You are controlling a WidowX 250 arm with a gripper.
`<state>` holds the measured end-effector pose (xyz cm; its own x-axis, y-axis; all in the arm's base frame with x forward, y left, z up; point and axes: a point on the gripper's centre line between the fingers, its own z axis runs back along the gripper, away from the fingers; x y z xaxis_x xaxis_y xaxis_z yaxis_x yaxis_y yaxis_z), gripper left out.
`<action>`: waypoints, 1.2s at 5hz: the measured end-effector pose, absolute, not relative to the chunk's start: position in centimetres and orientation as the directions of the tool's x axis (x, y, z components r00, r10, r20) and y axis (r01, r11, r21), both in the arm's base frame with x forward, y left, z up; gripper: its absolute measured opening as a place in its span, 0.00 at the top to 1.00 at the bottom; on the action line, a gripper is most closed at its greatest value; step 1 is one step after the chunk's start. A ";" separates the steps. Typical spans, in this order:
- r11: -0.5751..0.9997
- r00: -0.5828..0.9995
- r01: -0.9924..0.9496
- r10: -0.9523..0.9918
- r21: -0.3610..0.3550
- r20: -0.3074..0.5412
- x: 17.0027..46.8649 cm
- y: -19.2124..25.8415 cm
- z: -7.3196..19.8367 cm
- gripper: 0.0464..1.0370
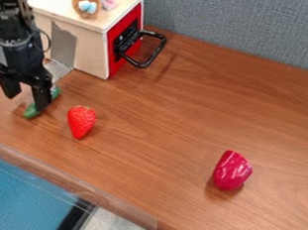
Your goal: Move the green thing to rigth of the table
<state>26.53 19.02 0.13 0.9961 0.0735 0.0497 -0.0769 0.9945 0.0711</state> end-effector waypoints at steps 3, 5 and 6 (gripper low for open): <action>0.997 0.996 -0.072 0.070 0.030 0.063 27.1 18.6 -0.5 0.38; 0.996 0.991 -0.075 0.080 -0.050 0.107 27.5 15.5 5.7 0.72; 0.994 0.984 -0.025 0.043 -0.107 0.172 27.8 10.9 10.0 0.72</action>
